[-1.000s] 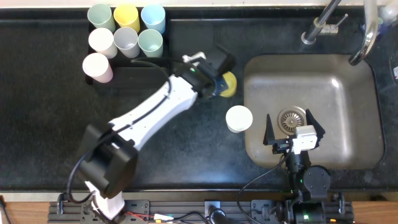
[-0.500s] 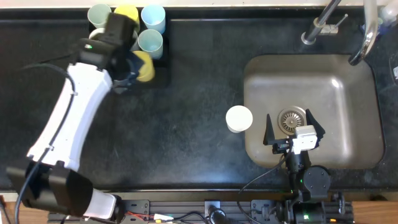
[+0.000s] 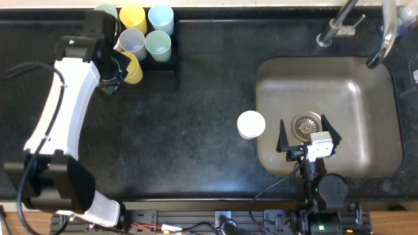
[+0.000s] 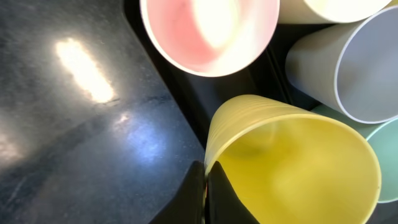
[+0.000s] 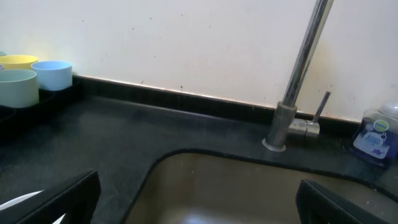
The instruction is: Store Cups
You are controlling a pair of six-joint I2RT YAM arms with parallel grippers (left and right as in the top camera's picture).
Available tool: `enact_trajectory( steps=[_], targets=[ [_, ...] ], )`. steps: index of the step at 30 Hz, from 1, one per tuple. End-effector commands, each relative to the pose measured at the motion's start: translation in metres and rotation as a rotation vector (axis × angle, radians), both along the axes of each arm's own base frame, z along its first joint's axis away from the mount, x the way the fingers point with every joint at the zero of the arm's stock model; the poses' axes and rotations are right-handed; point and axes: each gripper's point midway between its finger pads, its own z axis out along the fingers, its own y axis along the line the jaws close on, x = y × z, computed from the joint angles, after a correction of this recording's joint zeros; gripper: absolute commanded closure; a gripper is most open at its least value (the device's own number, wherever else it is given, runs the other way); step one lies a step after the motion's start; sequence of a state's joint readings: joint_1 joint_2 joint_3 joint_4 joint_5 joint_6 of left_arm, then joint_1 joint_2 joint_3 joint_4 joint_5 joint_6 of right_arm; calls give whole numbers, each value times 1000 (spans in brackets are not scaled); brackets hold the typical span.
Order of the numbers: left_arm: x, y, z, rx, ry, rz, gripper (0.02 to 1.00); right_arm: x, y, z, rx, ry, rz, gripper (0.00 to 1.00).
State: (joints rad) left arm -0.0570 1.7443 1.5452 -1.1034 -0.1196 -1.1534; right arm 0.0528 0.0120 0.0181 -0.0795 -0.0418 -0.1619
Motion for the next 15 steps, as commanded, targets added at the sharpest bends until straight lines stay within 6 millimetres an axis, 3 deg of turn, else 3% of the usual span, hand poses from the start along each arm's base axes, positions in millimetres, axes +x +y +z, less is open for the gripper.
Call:
enact_trajectory(
  steps=[1, 15],
  targets=[
    [5, 0, -11, -10, 17, 6, 982, 0, 0, -4, -2, 1, -1, 3],
    [7, 0, -37, -5, 79, 6, 982, 0, 0, -4, -2, 1, -1, 5]
  ],
)
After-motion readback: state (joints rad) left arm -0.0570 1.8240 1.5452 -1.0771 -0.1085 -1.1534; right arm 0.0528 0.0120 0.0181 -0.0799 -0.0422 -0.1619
